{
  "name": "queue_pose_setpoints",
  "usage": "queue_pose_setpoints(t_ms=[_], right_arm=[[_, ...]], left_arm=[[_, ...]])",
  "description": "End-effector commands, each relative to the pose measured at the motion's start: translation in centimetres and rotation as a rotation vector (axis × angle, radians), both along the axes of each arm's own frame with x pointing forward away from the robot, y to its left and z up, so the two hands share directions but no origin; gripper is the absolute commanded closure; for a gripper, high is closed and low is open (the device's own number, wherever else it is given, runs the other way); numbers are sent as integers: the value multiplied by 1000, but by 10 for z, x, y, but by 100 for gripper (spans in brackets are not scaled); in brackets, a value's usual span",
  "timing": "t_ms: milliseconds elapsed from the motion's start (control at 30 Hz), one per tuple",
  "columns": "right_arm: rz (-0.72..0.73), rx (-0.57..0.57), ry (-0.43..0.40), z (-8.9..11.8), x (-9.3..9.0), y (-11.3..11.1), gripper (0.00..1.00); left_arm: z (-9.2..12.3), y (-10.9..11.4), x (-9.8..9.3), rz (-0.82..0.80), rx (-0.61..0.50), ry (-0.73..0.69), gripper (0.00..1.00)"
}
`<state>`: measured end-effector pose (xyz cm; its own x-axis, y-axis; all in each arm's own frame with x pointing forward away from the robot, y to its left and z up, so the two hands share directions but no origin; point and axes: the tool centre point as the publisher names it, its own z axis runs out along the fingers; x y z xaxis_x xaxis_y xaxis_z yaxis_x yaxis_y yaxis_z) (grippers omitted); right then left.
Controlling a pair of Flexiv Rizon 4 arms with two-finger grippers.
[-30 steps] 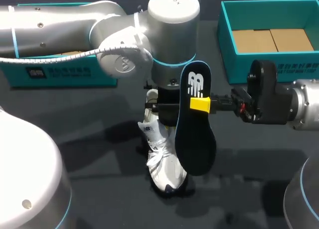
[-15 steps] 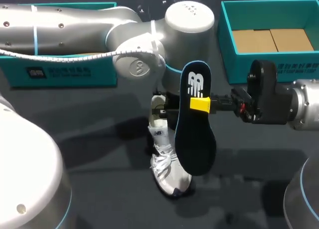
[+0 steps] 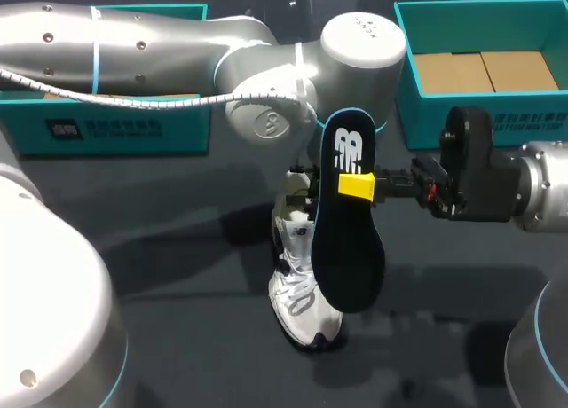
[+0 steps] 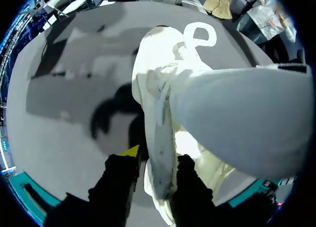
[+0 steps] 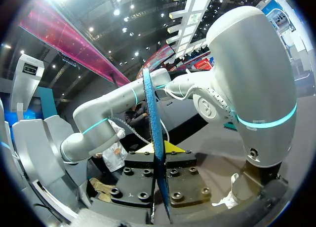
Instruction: Take the shoe out of the shoebox, open the shoe tongue, remove and reinsert the insole, then place the shoe into the shoebox
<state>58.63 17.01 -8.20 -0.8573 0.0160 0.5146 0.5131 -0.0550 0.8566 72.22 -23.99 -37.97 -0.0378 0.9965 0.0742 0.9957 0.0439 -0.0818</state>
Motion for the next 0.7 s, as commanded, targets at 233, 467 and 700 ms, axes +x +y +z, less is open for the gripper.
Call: queue_pose_setpoints(t_ms=[233,467,700], right_arm=[[-4,-1,0,-1,-2,1,100],[-4,-1,0,-1,-2,1,100],[-4,-1,0,-1,-2,1,100]], left_arm=[[48,7,10,25,-168,-23,0],[117,0,23,85,-505,-47,0],[117,0,23,85,-505,-47,0]])
